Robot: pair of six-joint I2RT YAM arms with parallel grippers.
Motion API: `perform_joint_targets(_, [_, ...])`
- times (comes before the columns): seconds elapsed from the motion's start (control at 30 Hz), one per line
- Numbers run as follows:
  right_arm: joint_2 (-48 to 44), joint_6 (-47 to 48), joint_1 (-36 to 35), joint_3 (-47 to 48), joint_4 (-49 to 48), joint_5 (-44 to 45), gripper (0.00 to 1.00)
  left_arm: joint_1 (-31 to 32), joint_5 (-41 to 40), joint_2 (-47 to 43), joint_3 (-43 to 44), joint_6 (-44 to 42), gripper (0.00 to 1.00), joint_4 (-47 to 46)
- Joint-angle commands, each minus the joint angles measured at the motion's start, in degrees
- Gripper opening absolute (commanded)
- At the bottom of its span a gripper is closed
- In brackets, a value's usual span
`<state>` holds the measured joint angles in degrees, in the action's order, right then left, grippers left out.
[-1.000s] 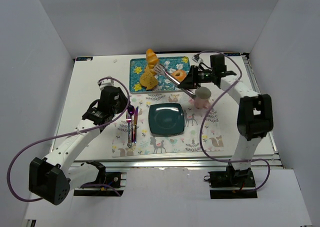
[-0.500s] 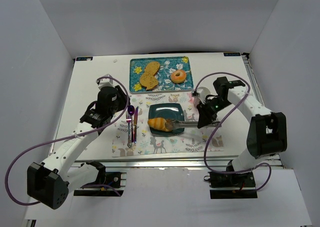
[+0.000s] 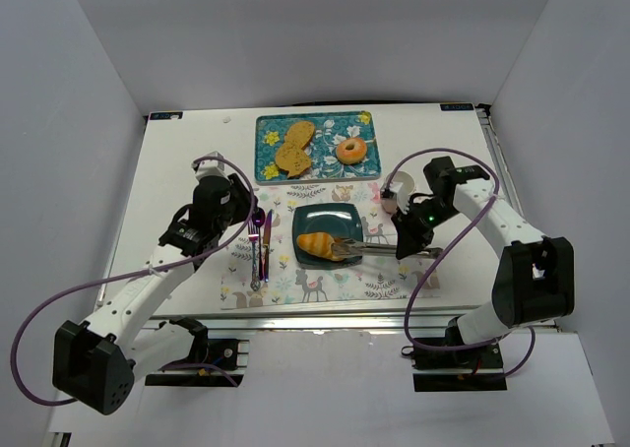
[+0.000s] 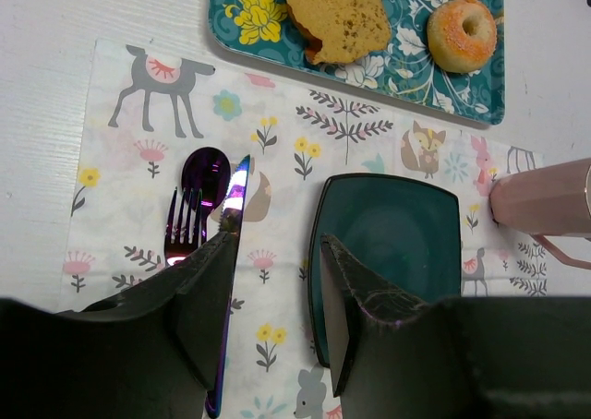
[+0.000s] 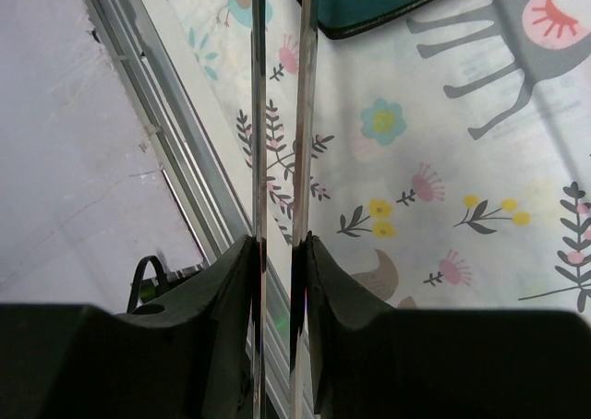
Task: Place the bread
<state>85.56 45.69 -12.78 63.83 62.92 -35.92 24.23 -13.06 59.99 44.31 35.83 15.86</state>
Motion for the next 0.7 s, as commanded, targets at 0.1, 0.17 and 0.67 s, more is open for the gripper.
perform_joint_targets(0.1, [0.22,-1.74,0.12,3.75,-0.51,-2.66,0.37,0.12,-0.39,-3.56,-1.25,0.38,0.52,-0.92])
perform_joint_targets(0.17, [0.31,-1.83,0.12,4.81,-0.42,-3.36,0.41,0.12,-0.56,-3.82,-1.42,0.46,0.52,-0.92])
perform_joint_targets(0.67, [0.66,-3.42,0.21,10.34,-1.22,-6.71,0.49,0.12,-0.56,-3.38,-0.63,0.11,0.52,-0.57])
